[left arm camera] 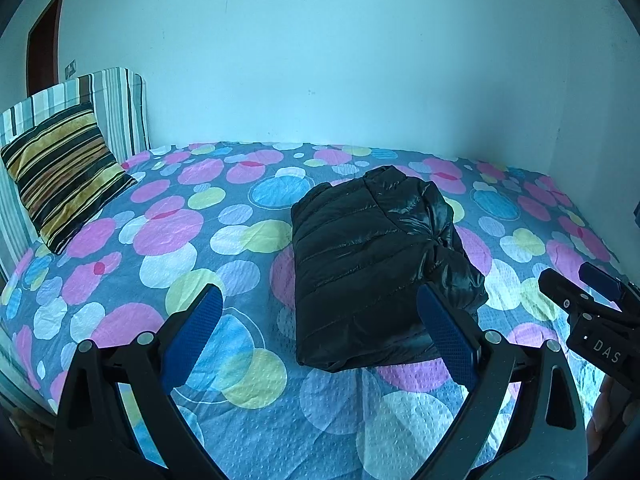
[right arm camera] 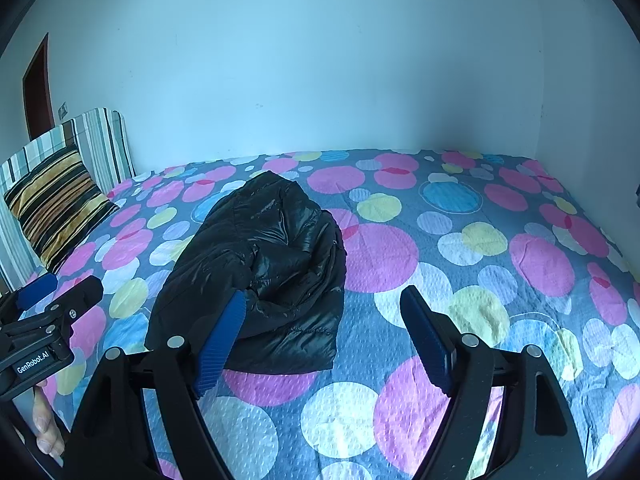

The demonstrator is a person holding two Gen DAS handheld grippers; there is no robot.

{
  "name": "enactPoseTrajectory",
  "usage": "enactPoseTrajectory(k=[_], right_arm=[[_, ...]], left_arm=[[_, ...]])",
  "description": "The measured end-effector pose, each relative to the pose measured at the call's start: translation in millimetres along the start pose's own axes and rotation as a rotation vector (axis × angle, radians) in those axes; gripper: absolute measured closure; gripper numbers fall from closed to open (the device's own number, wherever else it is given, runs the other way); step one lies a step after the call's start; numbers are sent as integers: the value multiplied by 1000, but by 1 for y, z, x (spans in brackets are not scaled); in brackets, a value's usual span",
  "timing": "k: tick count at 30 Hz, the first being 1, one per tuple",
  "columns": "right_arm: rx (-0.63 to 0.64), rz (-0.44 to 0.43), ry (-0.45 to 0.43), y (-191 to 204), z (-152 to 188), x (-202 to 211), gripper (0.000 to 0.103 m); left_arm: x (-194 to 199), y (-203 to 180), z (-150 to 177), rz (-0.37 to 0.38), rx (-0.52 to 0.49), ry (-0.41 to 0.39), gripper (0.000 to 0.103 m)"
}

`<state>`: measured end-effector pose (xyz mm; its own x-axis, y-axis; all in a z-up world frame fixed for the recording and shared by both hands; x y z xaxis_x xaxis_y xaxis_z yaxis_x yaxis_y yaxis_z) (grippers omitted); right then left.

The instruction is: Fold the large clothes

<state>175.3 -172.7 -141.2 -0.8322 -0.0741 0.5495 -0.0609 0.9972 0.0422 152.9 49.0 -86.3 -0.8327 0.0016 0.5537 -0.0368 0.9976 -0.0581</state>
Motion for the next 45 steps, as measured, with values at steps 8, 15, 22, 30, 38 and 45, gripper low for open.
enactPoseTrajectory(k=[8,15,22,30,38,45], right_arm=[[4,-1,-1,1,1,2,25],[9,-3,-4,3,2,5,25],[19,-9,0,5,2,6,24],[25,-10,0,8,2,7,24],[27,-11,0,11,2,8,24],[42,-20,4,13,3,10,24]], left_arm=[[3,0,2,-8,-2,0,5],[9,1,0,4,14,-8,5],[14,2,0,-5,14,-21,5],[16,5,2,-23,14,-14,5],[21,4,0,-12,20,-36,2],[20,1,2,-13,15,-29,2]])
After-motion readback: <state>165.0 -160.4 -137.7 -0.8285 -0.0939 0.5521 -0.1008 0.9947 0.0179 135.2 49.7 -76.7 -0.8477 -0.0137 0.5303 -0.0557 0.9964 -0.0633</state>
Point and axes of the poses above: each gripper's, at about its wrist camera, not at the fingertips, and x roughly against the way its jaws point, y to its left, z to its underside, the point moved 5 cm from there along -x, roughly the way its jaws point, and after that the axes turned 4 degrees about x, right-handed, at the moved point
